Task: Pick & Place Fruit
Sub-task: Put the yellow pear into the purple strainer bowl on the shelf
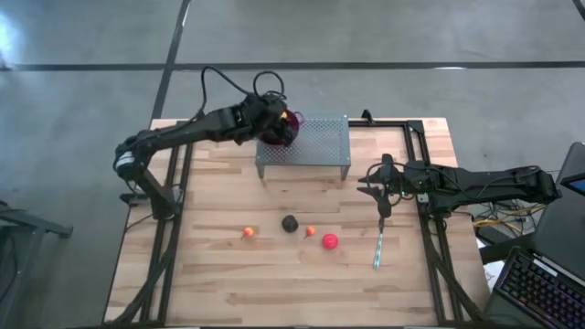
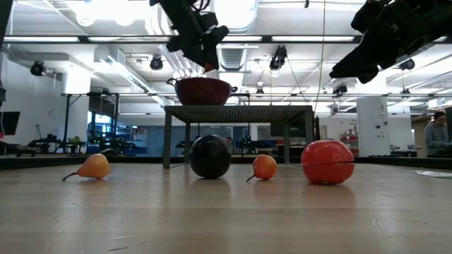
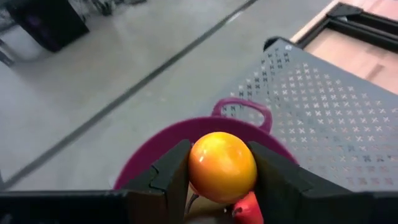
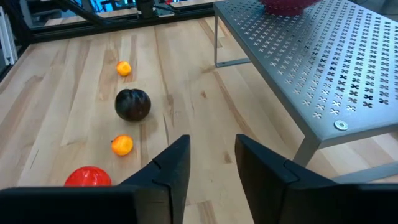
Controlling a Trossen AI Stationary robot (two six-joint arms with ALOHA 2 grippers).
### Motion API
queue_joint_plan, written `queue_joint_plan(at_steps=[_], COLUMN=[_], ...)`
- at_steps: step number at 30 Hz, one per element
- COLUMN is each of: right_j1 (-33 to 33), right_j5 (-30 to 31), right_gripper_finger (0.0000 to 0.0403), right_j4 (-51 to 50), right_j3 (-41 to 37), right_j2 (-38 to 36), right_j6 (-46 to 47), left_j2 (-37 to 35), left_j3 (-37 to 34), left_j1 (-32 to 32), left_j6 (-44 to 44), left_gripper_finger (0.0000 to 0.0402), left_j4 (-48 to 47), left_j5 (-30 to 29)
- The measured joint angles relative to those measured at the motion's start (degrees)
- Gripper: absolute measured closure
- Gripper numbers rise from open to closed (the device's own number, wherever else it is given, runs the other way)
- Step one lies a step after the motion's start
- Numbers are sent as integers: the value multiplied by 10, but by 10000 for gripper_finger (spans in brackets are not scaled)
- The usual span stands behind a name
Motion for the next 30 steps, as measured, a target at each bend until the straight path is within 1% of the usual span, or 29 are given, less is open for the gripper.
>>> queue_joint_plan(at_steps=[3, 10, 21, 30], right_j1=[0, 0, 0, 0], right_j5=[0, 0, 0, 0], right_gripper_finger=[268, 254, 231, 213], right_j4=[0, 0, 0, 0], right_j3=[0, 0, 0, 0], right_j2=[0, 0, 0, 0], right_j6=[0, 0, 0, 0], left_j2=[0, 1, 0, -1], left_j3=[0, -12, -62, -64], left_j1=[9, 9, 9, 9], left_j6=[-19, -31, -42, -30], left_gripper_finger=[246, 246, 246, 245], left_j4=[-16, -45, -28, -21], left_j5=[24, 25, 21, 23])
